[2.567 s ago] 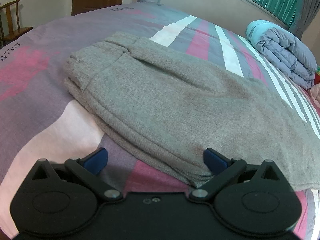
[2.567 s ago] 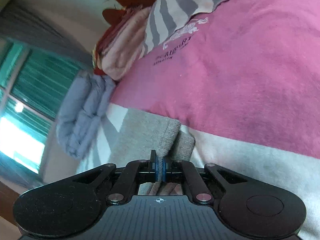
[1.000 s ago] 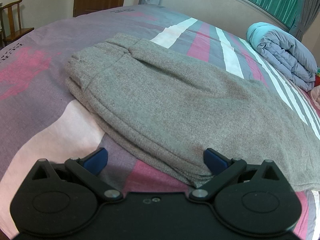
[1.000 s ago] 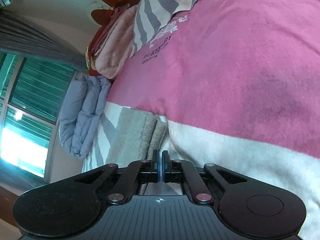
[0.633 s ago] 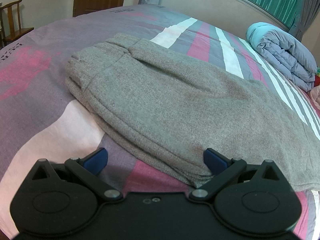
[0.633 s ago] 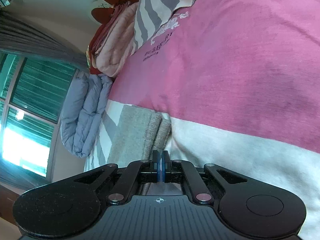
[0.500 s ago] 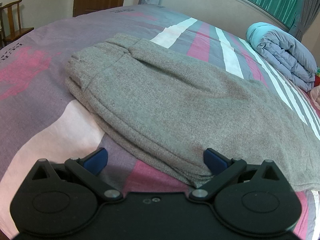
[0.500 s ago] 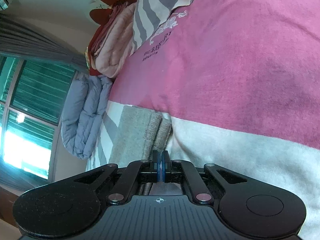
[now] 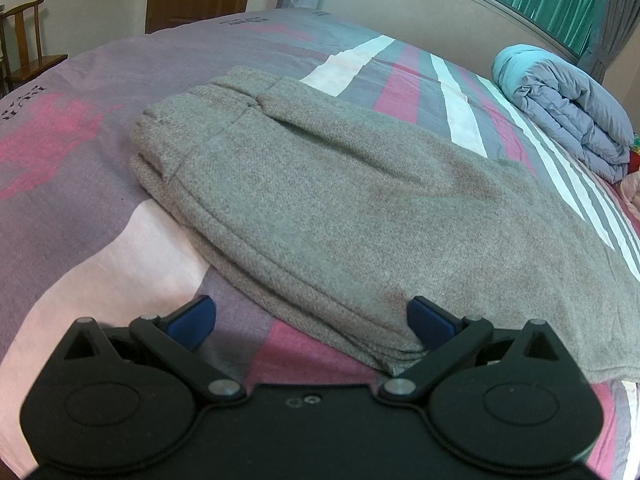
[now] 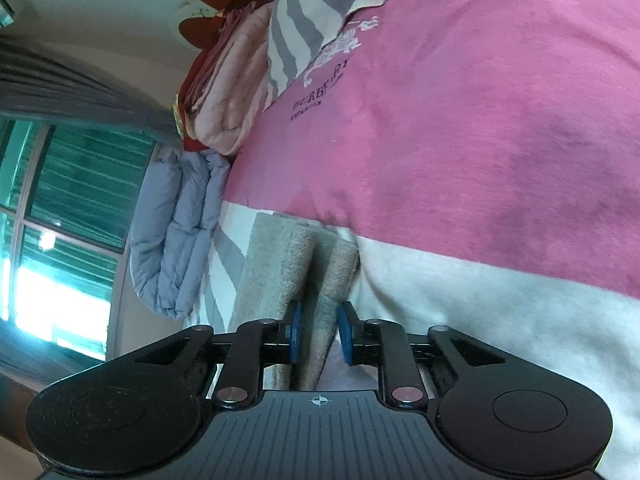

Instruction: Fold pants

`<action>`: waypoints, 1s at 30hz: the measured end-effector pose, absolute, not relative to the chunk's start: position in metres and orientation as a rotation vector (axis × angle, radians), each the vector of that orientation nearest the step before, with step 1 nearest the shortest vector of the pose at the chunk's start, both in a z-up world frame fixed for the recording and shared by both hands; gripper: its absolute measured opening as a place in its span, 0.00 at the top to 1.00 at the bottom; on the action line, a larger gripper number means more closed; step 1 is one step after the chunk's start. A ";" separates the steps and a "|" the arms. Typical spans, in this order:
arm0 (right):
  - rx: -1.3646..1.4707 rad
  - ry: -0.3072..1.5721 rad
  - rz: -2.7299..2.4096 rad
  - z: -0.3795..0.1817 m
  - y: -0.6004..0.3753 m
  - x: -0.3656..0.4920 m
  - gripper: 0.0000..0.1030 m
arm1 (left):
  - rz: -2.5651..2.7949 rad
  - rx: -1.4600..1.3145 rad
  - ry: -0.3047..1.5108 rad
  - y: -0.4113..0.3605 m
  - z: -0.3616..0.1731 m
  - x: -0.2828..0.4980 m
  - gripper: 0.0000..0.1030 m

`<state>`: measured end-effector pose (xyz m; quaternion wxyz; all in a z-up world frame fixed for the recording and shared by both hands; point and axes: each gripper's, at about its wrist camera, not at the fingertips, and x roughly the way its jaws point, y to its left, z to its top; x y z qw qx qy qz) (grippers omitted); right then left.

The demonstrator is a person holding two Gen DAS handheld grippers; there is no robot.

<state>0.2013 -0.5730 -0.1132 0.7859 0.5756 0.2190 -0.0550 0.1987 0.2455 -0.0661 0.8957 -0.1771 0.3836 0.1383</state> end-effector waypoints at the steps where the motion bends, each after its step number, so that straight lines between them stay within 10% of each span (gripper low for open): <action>1: 1.245 0.472 -0.118 -0.113 -0.575 0.205 0.80 | 0.286 -0.367 0.796 0.246 -0.066 0.199 0.06; 13: 1.108 0.439 -0.181 -0.121 -0.588 0.207 0.94 | 0.280 -0.367 0.795 0.246 -0.067 0.197 0.06; 30: 1.131 0.432 -0.117 -0.097 -0.551 0.184 0.85 | 0.254 -0.384 0.738 0.249 -0.064 0.185 0.06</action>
